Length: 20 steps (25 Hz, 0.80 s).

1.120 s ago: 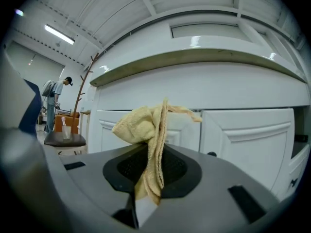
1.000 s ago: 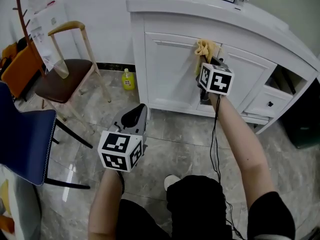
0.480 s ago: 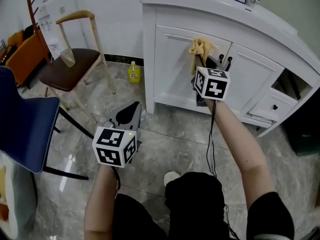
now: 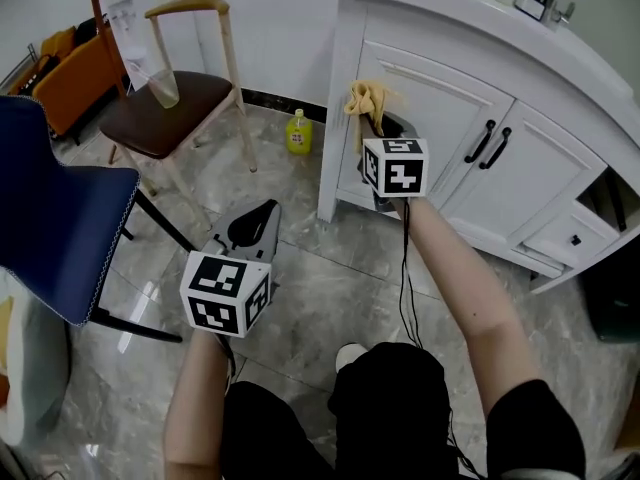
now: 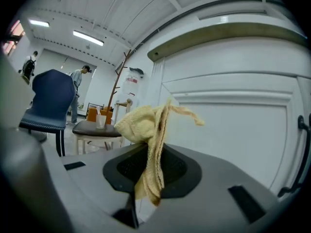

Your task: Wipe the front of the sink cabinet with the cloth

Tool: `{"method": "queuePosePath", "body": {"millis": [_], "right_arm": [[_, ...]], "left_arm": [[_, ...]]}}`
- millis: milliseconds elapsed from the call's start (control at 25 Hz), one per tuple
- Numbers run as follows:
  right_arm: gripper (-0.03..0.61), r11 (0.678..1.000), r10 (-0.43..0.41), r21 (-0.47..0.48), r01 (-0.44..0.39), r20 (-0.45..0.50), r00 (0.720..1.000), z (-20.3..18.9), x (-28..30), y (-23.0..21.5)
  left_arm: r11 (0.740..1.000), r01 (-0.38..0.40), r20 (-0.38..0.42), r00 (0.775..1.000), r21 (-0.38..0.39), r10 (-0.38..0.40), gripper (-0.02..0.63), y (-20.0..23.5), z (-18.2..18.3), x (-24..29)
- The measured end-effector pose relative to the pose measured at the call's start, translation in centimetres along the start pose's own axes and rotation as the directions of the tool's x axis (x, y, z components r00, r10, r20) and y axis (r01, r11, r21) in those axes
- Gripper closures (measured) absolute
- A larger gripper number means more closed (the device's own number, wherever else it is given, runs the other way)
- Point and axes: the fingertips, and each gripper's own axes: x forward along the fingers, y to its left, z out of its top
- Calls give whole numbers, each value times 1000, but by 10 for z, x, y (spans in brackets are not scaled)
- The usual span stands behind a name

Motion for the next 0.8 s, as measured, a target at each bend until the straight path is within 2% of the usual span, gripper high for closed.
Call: {"method": "queuePosePath", "body": {"millis": [160, 400, 800], "right_arm": [[499, 998, -13, 63, 15, -38, 999, -8, 17, 2], [499, 996, -60, 68, 62, -32, 998, -10, 9, -16], [499, 979, -180, 90, 184, -47, 983, -30, -42, -87]], "left_arm": [[1000, -16, -8, 1000, -18, 16, 597, 10, -6, -3], [1000, -8, -8, 1000, -20, 8, 597, 6, -6, -3], [998, 62, 1, 998, -31, -62, 597, -29, -3, 14]]}}
